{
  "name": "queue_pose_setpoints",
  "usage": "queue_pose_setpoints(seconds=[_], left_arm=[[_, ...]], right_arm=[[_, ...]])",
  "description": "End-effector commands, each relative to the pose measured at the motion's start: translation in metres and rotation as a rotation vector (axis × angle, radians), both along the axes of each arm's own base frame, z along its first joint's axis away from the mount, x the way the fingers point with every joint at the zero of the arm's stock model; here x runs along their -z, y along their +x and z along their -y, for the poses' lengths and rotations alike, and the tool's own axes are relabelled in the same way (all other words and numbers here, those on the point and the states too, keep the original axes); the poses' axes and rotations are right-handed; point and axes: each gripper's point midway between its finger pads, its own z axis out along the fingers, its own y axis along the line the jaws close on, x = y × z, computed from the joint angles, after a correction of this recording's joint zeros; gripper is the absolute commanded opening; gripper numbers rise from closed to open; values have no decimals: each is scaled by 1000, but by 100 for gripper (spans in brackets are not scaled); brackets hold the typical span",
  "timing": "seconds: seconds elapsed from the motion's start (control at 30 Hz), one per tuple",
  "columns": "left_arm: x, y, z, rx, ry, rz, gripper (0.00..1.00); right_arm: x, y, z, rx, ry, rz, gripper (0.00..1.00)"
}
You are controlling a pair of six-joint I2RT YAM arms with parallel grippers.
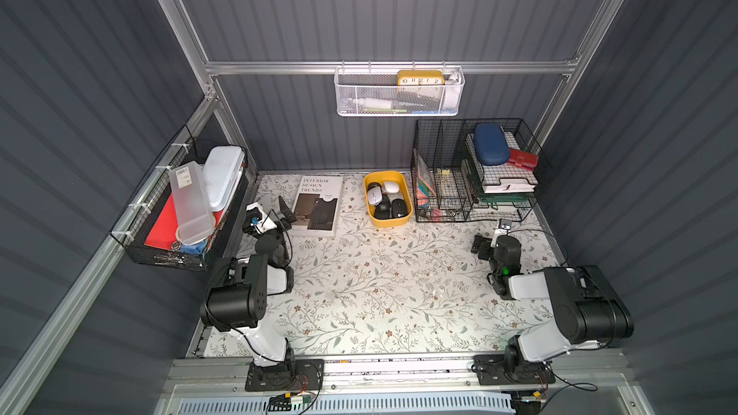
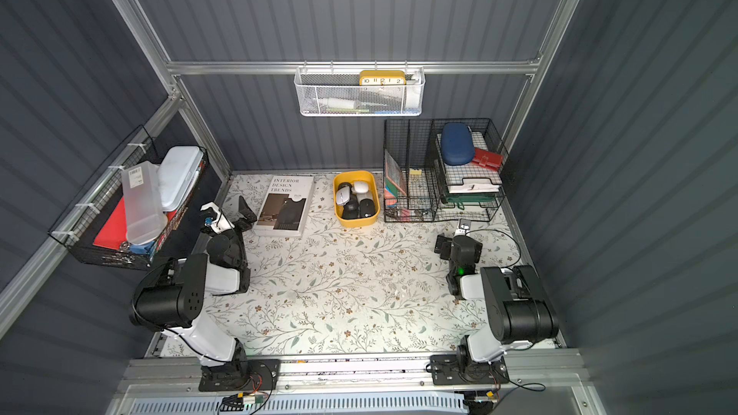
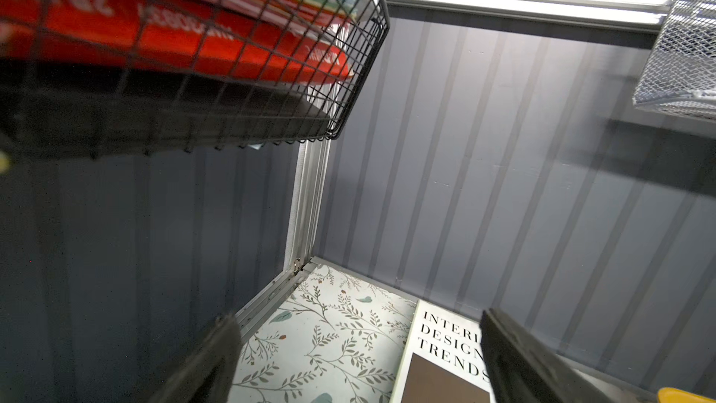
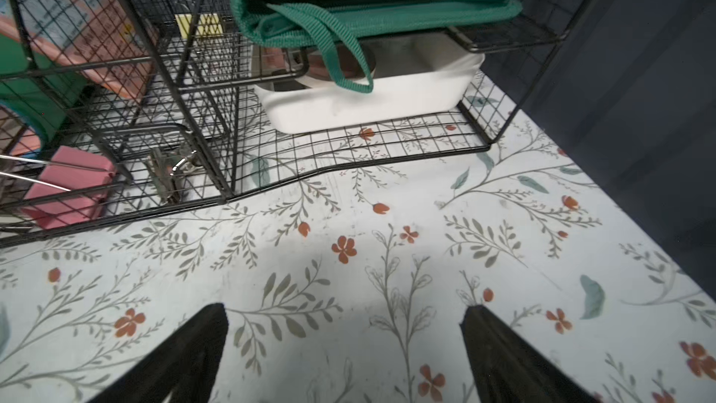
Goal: Put the mouse in the storage box
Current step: Reset both arms
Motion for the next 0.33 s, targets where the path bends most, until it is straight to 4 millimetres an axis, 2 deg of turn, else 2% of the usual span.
queue_pose_setpoints(seconds=[0.0, 0.17, 0.3], left_arm=[[-13, -2, -2, -6, -14, 47, 99], [-12, 2, 0, 10, -10, 39, 99], [-12, -2, -5, -16, -17, 41, 99]], right_arm=[[-21, 14, -6, -28, 25, 108, 99], [-19, 11, -6, -21, 33, 50, 99], [-20, 13, -5, -20, 30, 67, 99]])
